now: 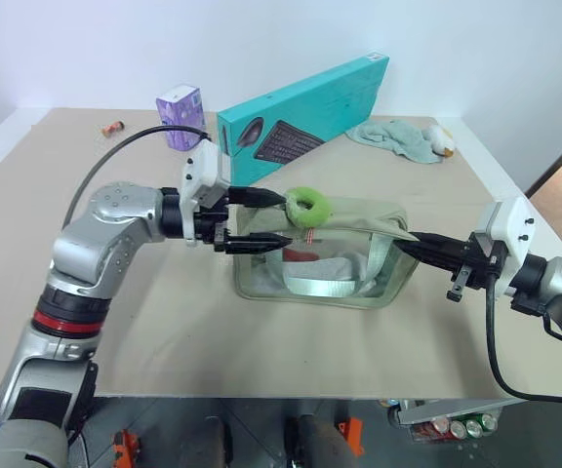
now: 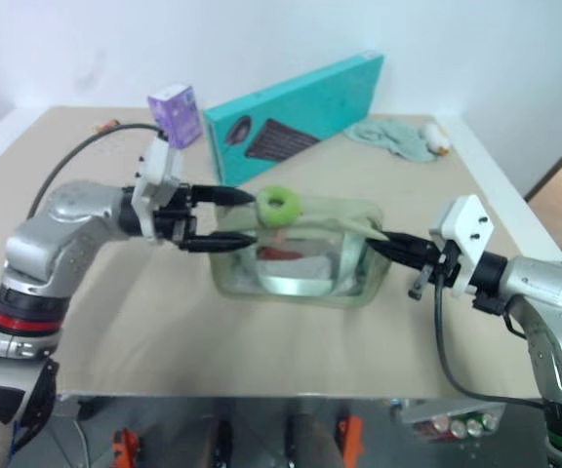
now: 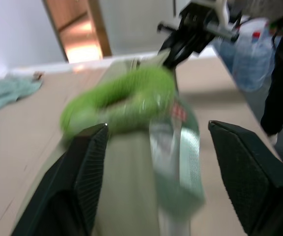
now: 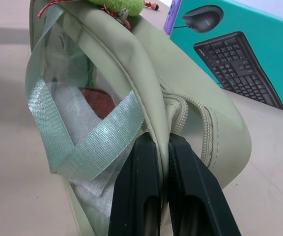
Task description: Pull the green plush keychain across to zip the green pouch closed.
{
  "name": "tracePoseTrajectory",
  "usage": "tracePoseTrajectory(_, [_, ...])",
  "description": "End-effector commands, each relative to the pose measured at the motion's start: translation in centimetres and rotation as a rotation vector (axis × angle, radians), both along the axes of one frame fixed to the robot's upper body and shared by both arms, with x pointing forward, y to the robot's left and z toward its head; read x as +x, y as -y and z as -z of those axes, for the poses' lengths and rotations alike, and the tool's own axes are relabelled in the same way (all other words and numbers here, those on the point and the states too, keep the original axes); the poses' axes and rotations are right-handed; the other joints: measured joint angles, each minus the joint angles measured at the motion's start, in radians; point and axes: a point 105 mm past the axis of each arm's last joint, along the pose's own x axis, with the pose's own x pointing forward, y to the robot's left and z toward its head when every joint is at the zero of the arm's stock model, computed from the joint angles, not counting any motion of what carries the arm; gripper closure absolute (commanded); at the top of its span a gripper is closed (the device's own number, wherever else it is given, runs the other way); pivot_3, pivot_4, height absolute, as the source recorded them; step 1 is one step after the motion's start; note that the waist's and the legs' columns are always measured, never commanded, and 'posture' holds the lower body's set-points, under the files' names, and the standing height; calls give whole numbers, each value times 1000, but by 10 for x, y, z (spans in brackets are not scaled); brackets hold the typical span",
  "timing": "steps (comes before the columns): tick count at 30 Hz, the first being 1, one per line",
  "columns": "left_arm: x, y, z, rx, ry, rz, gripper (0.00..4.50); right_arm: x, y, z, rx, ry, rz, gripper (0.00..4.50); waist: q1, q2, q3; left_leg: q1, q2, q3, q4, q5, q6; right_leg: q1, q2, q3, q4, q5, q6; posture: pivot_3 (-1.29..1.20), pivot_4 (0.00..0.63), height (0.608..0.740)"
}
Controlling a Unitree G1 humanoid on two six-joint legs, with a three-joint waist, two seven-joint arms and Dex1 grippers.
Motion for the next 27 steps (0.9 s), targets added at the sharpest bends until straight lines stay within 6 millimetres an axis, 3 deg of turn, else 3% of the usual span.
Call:
tracePoseTrajectory(1, [-10,-17,-11,-7,19,-32,1095,-2,-1,-10,-22,43,-17,4500,0,0,0,0,0,0,0,0,0,0,0,0,0,0,0,0,150,740])
tracePoseTrajectory(6, [-12,-33,2,-14,6,-131,1095,0,-1,-9,-21,42,-21,4500,1,0,0,0,0,0,0,0,0,0,-1,0,0,0,0,0,150,740])
tracePoseTrajectory(10, [-13,-29,13,-32,-1,-153,1095,0,-2,-8,-20,41,-25,4500,2,0,0,0,0,1,0,0,0,1,-2,0,0,-1,-2,0,150,740])
tracePoseTrajectory(14, [0,-20,23,-116,0,-237,1095,1,-2,-8,-25,41,-31,4500,2,0,0,0,-1,1,1,0,0,1,-2,0,0,-1,-2,0,150,740])
tracePoseTrajectory(17, [6,-19,28,-148,-26,-276,1834,2,-2,-9,-26,43,-30,4500,0,0,0,0,0,1,1,0,0,1,-1,1,0,0,-1,0,150,740])
tracePoseTrajectory(24, [6,-16,37,-182,-70,-293,4271,0,-2,-9,-25,44,-24,4500,0,0,0,0,1,0,0,0,0,1,1,2,0,1,-1,0,150,740])
tracePoseTrajectory(27, [5,-13,38,-188,-74,-286,4457,-2,-1,-9,-18,30,-25,4500,0,0,0,1,1,0,0,0,0,1,1,2,0,1,-2,0,150,740])
